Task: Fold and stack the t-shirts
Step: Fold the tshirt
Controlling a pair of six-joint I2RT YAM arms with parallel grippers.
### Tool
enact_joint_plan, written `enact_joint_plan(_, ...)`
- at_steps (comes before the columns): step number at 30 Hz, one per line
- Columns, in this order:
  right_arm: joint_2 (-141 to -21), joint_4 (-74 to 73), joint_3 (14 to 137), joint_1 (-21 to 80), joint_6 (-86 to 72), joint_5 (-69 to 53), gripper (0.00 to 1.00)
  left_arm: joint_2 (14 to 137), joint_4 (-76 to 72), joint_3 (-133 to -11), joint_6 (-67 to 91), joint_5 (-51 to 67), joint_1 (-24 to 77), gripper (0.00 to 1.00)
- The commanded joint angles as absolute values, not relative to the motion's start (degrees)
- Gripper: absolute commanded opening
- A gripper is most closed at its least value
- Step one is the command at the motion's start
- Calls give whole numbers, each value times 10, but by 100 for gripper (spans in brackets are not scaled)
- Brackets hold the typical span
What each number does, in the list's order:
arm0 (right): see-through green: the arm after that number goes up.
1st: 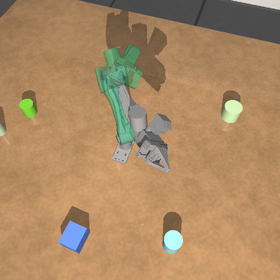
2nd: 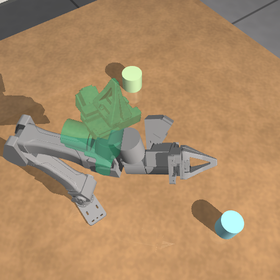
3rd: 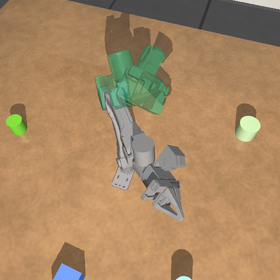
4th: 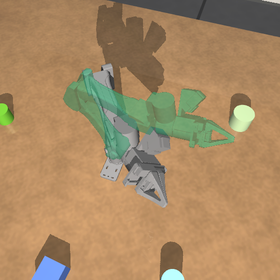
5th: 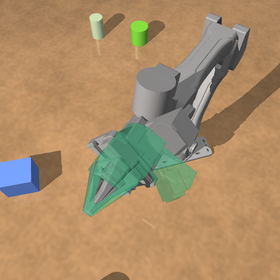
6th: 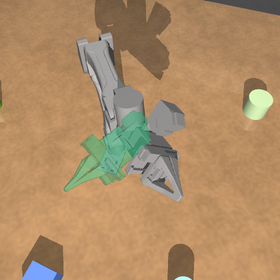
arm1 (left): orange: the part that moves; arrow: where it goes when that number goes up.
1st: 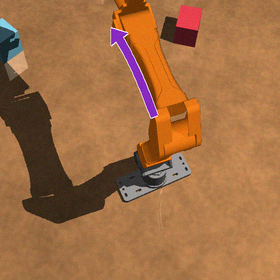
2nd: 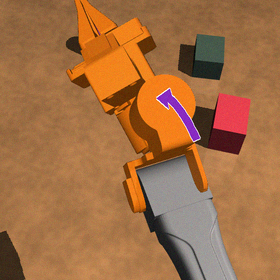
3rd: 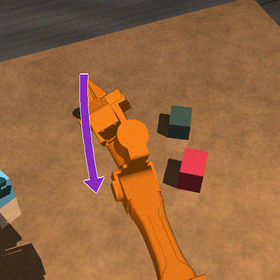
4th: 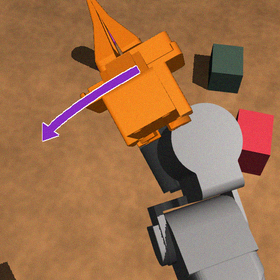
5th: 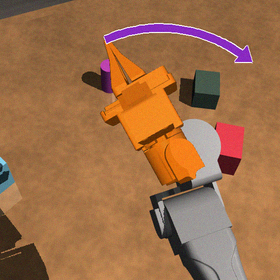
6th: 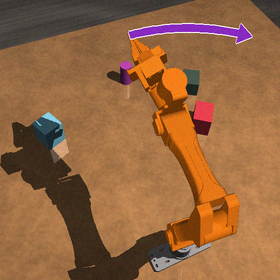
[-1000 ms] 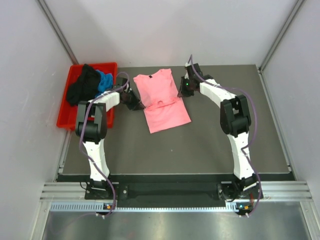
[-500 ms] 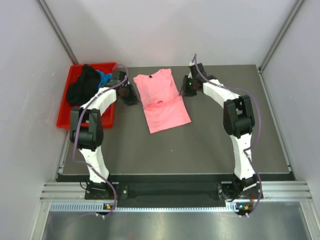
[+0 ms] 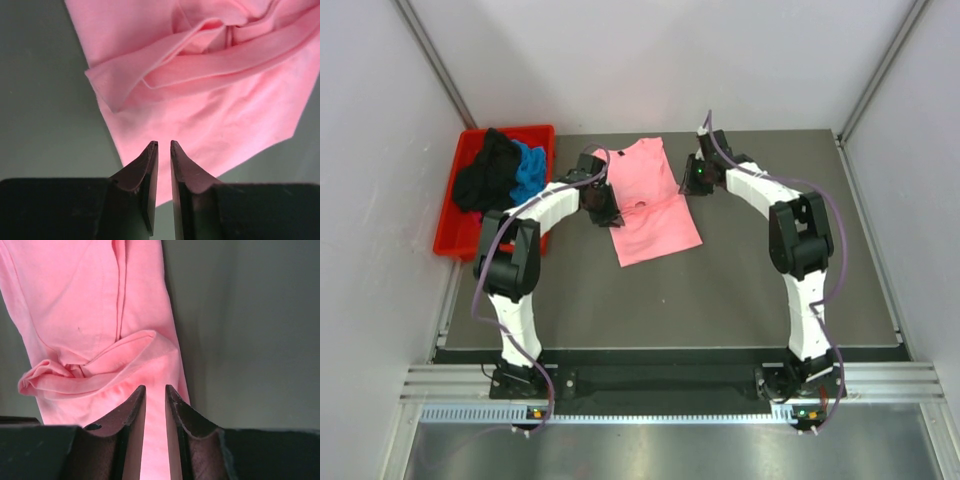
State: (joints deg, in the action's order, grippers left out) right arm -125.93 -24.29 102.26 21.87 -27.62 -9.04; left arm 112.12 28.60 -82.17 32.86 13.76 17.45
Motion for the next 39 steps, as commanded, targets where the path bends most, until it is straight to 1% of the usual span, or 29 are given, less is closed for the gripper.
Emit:
enact_joint_plan(1,-1204,-215,1009,224,-275,-78,23,1150,279,-851,329,109,172,21)
enact_joint_plan(12,-1187,-218,1012,219,-273,-69,23,1195,295,-907,326,61,169,21)
enact_joint_plan(19,-1186,-221,999,219,-260,-55,23,1220,326,-983,322,27,144,22)
enact_joint_plan(23,-1181,-223,986,216,-239,-57,25,1242,334,-994,335,12,117,24)
enact_joint_plan(28,-1173,-257,980,211,-222,-71,27,1217,346,-998,335,13,110,27)
enact_joint_plan(32,-1151,-276,952,210,-195,-104,36,1145,352,-948,332,24,111,32)
enact_joint_plan(33,-1146,-283,935,210,-190,-108,38,1128,344,-907,332,32,111,33)
enact_joint_plan(35,-1127,-291,911,211,-175,-119,41,1078,327,-857,329,68,113,38)
enact_joint_plan(36,-1113,-292,882,209,-171,-123,42,1063,309,-806,329,86,115,39)
enact_joint_plan(38,-1101,-294,855,210,-158,-141,44,1026,288,-754,334,141,121,40)
enact_joint_plan(39,-1097,-294,831,208,-155,-150,45,1016,280,-707,335,152,124,40)
